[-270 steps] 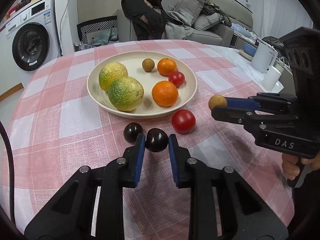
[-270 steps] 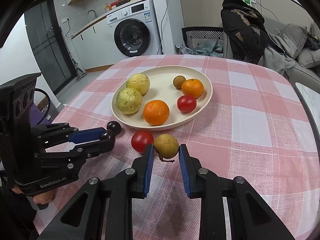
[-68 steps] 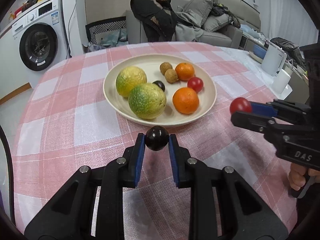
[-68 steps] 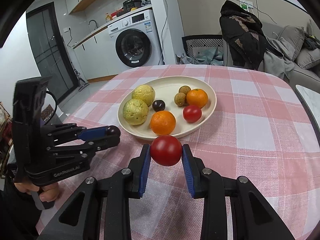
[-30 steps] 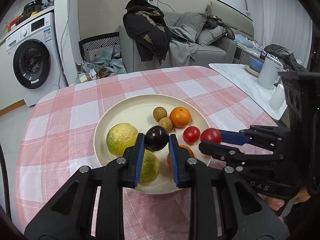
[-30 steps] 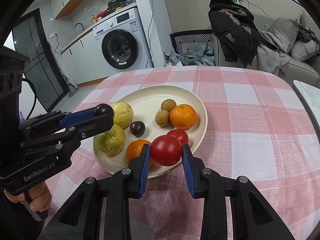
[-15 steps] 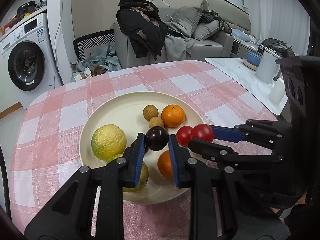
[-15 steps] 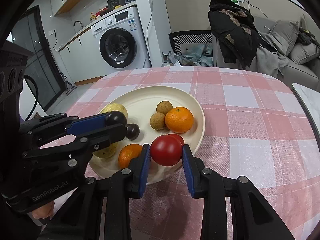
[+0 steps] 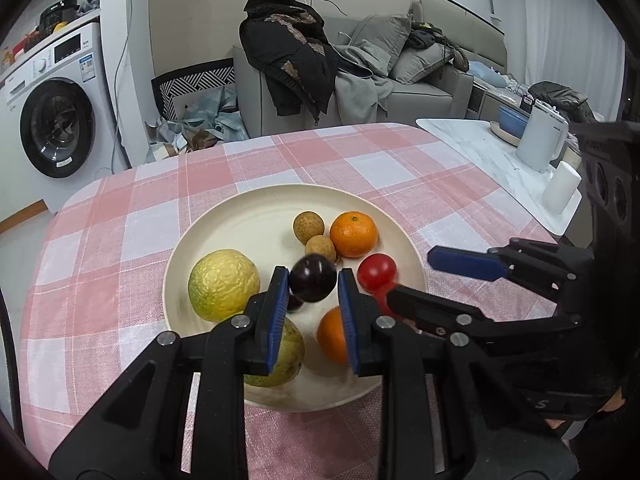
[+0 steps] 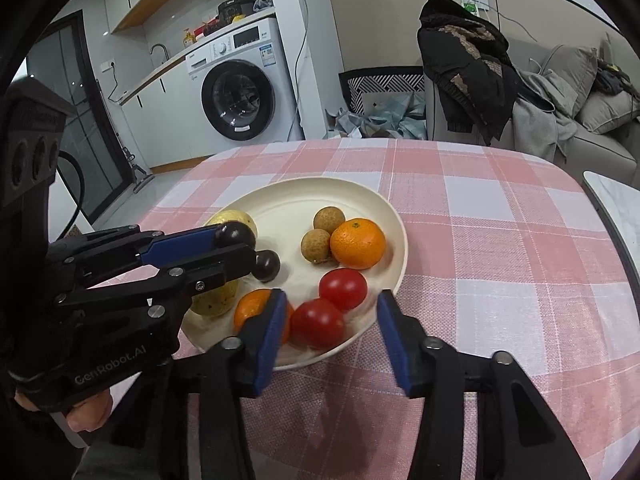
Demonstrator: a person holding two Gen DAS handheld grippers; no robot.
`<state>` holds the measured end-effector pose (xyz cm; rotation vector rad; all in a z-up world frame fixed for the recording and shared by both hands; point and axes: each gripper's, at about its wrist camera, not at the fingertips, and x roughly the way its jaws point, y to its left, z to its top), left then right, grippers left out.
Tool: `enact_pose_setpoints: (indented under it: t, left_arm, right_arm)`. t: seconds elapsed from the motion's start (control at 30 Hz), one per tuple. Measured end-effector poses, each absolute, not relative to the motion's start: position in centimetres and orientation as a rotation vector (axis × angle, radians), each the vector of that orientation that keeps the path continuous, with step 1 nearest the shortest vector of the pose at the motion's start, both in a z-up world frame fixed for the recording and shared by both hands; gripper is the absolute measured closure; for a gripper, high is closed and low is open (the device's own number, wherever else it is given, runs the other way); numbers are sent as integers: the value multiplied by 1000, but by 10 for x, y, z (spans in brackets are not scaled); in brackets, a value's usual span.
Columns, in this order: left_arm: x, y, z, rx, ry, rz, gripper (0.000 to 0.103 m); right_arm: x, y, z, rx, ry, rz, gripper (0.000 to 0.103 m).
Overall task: Organize fruits
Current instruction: 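Carry the plum and tomato over the plate and open both tools, then withdraw both open tools from the plate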
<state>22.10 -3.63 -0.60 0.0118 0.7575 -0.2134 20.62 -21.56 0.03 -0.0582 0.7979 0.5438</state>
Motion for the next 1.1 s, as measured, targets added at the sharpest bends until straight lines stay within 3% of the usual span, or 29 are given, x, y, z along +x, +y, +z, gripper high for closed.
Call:
enact_pose_setpoints:
  t: [0.1, 0.13, 0.27, 0.33, 0.47, 0.5, 0.83, 1.1]
  left_arm:
    - [217, -32, -5, -9, 753, -216, 66]
    - [214, -31, -4, -11, 748, -215, 58]
    - [199, -23, 5, -23, 705, -178, 36]
    - [190, -18, 9, -32, 685, -161, 19]
    - [169, -6, 17, -43, 639, -130, 10]
    - [164, -4, 19, -41, 628, -120, 2]
    - [107, 9, 27, -48, 479, -51, 0]
    - [90, 8, 16, -33, 466, -29, 0]
  right_arm:
    - [203, -220, 3, -80, 797, 510, 50]
    - [202, -222, 3, -87, 793, 507, 48]
    - [194, -232, 8, -69, 769, 494, 13]
    - [189, -236, 12, -62, 753, 490, 4]
    - [179, -242, 16, -61, 723, 488, 0]
    - [175, -243, 18, -58, 709, 498, 0]
    - [140, -250, 29, -41, 576, 566, 0]
    - [129, -253, 27, -15, 509, 601, 0]
